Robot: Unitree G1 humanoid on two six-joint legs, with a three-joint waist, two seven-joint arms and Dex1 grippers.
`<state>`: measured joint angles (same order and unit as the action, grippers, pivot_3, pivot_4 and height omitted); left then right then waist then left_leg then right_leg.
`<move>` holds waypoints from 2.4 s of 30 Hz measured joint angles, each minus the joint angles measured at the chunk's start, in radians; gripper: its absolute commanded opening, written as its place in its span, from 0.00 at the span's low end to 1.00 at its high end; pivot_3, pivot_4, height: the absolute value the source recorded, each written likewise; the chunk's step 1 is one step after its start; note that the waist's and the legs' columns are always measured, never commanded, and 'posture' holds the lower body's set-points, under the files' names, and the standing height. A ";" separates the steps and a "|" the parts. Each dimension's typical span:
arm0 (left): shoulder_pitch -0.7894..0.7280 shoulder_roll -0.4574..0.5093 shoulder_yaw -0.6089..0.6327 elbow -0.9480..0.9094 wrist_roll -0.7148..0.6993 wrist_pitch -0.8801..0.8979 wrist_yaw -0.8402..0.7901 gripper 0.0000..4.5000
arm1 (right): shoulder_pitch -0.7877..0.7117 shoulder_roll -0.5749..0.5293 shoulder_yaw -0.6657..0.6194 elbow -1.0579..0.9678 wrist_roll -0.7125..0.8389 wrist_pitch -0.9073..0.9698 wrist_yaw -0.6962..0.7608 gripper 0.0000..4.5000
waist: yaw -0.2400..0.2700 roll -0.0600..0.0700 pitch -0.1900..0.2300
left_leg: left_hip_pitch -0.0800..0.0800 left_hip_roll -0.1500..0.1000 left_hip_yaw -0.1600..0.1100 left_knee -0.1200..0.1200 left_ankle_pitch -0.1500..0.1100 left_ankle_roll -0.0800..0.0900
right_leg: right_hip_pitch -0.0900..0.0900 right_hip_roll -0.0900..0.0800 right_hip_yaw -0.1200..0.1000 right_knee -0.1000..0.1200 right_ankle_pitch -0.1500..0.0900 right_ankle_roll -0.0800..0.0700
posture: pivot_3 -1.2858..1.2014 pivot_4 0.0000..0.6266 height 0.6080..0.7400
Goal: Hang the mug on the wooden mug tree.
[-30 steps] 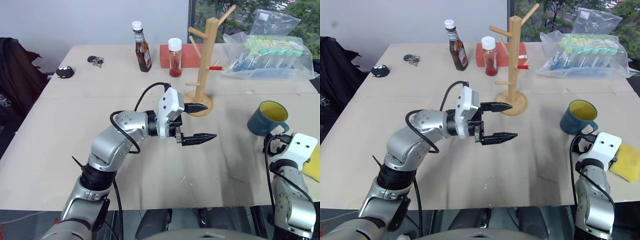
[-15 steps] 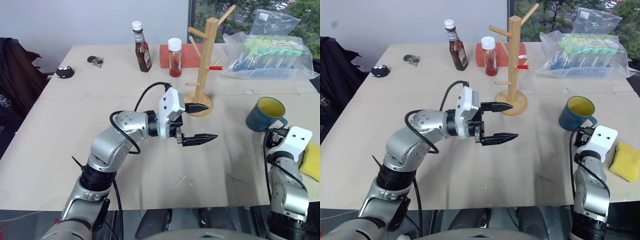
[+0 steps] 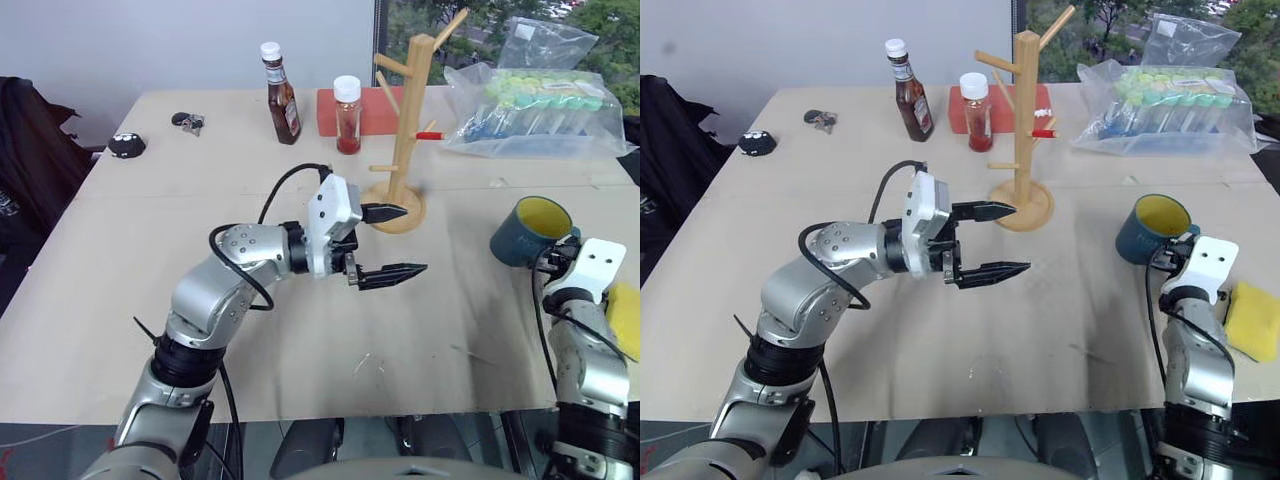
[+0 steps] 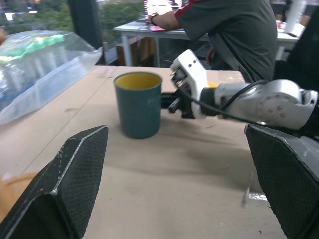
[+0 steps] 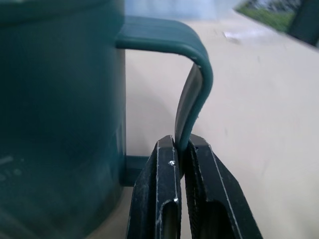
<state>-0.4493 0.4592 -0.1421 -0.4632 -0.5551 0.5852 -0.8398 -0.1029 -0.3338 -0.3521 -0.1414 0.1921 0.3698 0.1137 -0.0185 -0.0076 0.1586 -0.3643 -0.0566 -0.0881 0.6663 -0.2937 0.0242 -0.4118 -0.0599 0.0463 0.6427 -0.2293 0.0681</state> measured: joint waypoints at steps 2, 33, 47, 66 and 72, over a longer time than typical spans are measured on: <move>0.040 -0.016 0.016 -0.007 -0.001 -0.017 0.020 1.00 | -0.014 -0.058 0.010 -0.017 0.016 0.016 0.069 0.02 | 0.000 0.001 0.000 | 0.000 0.000 0.000 0.000 0.000 0.000 | 0.000 0.000 -0.001 0.000 0.000 0.000 | 0.52 0.24 1.00; 0.395 -0.317 0.081 -0.025 0.113 -0.612 0.216 1.00 | -1.020 -0.529 0.674 0.282 -0.024 0.331 0.994 0.02 | 0.018 -0.002 0.005 | -0.025 -0.001 -0.003 0.003 -0.001 0.002 | -0.020 -0.009 -0.005 -0.005 0.004 0.001 | 0.52 0.24 1.00; 0.383 -0.311 0.062 -0.012 0.119 -0.623 0.226 1.00 | -1.068 -0.450 0.657 0.340 -0.072 0.345 0.979 0.41 | 0.018 -0.002 0.005 | -0.025 -0.002 -0.003 0.004 -0.001 0.002 | -0.021 -0.009 -0.005 -0.002 0.004 0.001 | 0.52 0.24 1.00; 0.491 -0.195 0.105 0.027 0.167 -0.459 0.340 1.00 | -0.356 -0.456 0.067 -0.015 0.228 0.477 0.915 0.89 | 0.033 -0.005 0.002 | -0.025 -0.002 -0.003 0.005 -0.001 0.002 | -0.021 -0.009 -0.005 0.001 0.004 0.002 | 0.52 0.24 1.00; 0.673 -0.058 0.111 0.011 0.210 -0.372 0.317 1.00 | 0.158 -0.187 -0.068 -0.180 0.270 0.288 0.825 1.00 | 0.030 -0.002 0.000 | -0.018 0.000 0.001 0.003 -0.003 0.006 | -0.016 -0.006 -0.001 0.001 0.006 0.001 | 0.52 0.24 1.00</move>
<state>0.2232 0.4010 -0.0314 -0.4525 -0.3450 0.2131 -0.5231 0.0550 -0.5211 -0.4206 -0.3219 0.4621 0.6579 0.9386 0.0112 -0.0095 0.1589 -0.3819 -0.0569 -0.0874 0.6690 -0.2968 0.0298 -0.4282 -0.0658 0.0454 0.6435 -0.2229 0.0695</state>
